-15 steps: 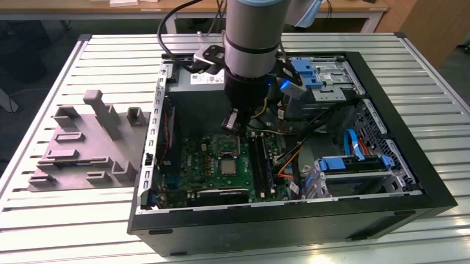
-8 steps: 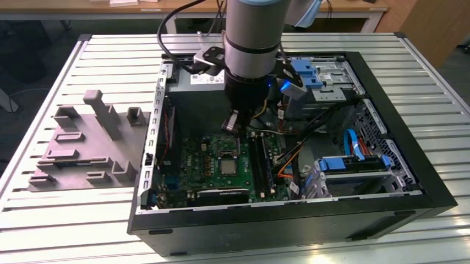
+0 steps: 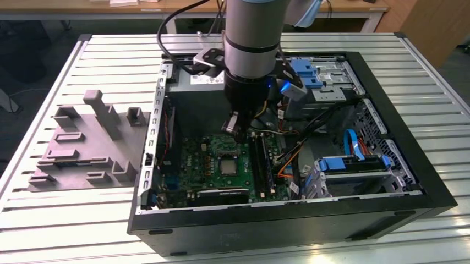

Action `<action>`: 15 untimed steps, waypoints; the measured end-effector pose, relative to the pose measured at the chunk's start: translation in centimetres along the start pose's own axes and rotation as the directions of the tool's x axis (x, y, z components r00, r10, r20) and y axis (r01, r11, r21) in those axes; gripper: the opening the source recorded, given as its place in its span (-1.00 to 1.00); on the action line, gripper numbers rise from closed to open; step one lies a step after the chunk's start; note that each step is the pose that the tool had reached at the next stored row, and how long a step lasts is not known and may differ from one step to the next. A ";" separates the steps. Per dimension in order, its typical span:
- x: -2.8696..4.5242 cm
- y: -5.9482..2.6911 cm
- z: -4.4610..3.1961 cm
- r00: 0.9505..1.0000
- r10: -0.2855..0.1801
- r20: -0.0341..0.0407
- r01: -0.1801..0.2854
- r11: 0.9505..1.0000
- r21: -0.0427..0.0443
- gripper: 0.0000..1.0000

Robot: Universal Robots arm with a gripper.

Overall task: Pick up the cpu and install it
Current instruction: 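Close the cpu cover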

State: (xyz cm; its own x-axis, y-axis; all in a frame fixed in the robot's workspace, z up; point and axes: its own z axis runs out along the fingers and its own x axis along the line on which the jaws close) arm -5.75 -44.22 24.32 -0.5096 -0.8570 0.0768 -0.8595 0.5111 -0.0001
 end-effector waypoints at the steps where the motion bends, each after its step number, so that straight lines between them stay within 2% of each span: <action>1: 0.07 -0.01 0.00 1.000 0.000 -0.001 0.000 1.000 0.000 -0.79; 11: 1.96 -0.26 0.16 1.000 -0.008 0.002 0.008 1.000 0.003 -0.79; 13: 2.26 -0.36 0.19 1.000 -0.010 0.004 0.010 1.000 0.002 -0.79; 15: 2.53 -0.47 0.20 1.000 -0.010 0.012 0.010 1.000 -0.002 -0.79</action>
State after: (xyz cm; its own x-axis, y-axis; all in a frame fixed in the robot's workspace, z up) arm -6.64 -46.65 24.31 -0.5014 -0.8628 0.0651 -0.8645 0.5026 0.0025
